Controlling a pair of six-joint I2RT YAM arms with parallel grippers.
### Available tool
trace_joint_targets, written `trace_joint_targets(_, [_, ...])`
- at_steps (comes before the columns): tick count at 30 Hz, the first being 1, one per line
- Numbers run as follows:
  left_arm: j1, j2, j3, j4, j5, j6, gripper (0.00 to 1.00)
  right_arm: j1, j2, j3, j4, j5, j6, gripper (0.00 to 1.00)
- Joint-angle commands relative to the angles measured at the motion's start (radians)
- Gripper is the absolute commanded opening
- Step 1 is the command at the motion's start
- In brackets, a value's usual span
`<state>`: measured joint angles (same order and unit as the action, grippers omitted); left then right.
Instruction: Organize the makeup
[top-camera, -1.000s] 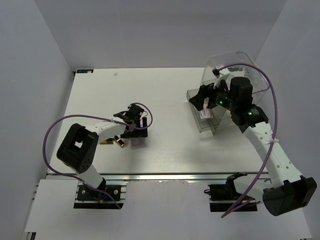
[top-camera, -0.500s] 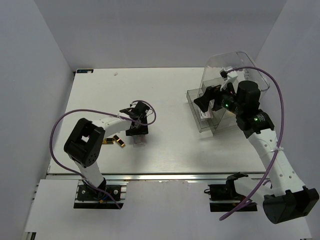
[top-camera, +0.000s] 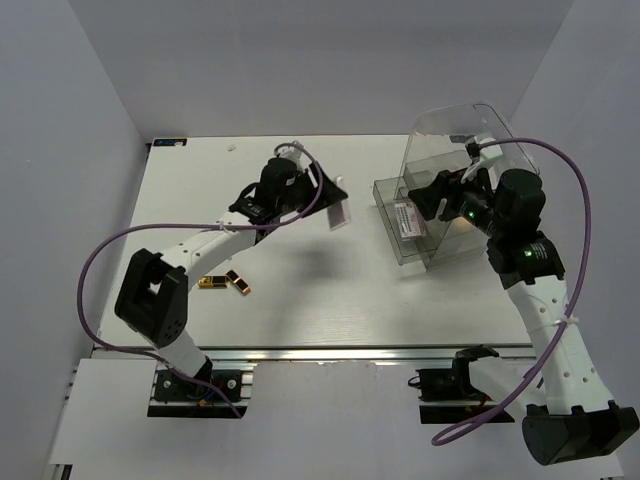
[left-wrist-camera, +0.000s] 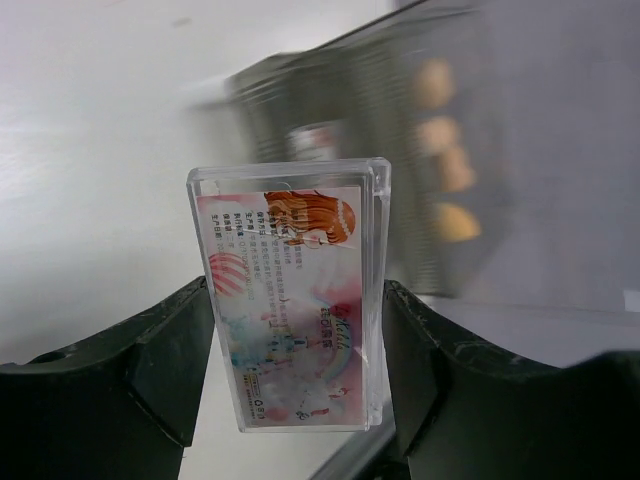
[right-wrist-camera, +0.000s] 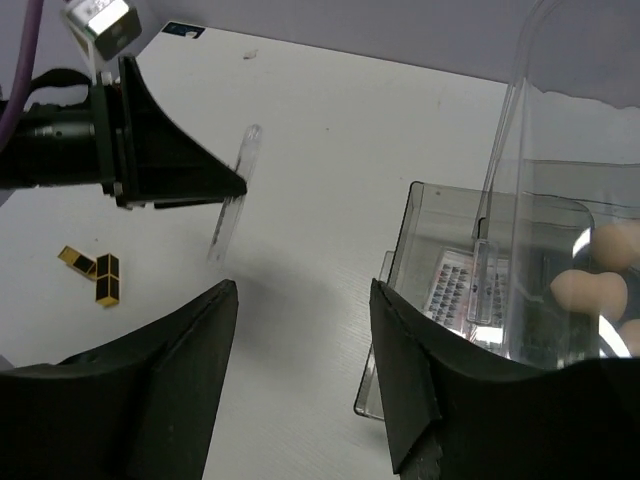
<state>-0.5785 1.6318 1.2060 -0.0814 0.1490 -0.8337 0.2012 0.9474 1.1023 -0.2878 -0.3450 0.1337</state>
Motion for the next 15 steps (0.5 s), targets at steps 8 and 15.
trace_joint_targets(8, [-0.07,0.275,0.286,0.299,0.228,-0.243,0.4,-0.017,-0.07,-0.036,0.059,0.027,0.027,0.0])
trace_joint_targets(15, [-0.127,0.416,0.415,0.299,0.212,-0.263,0.42,-0.025,-0.088,-0.058,0.053,0.034,0.035,0.0])
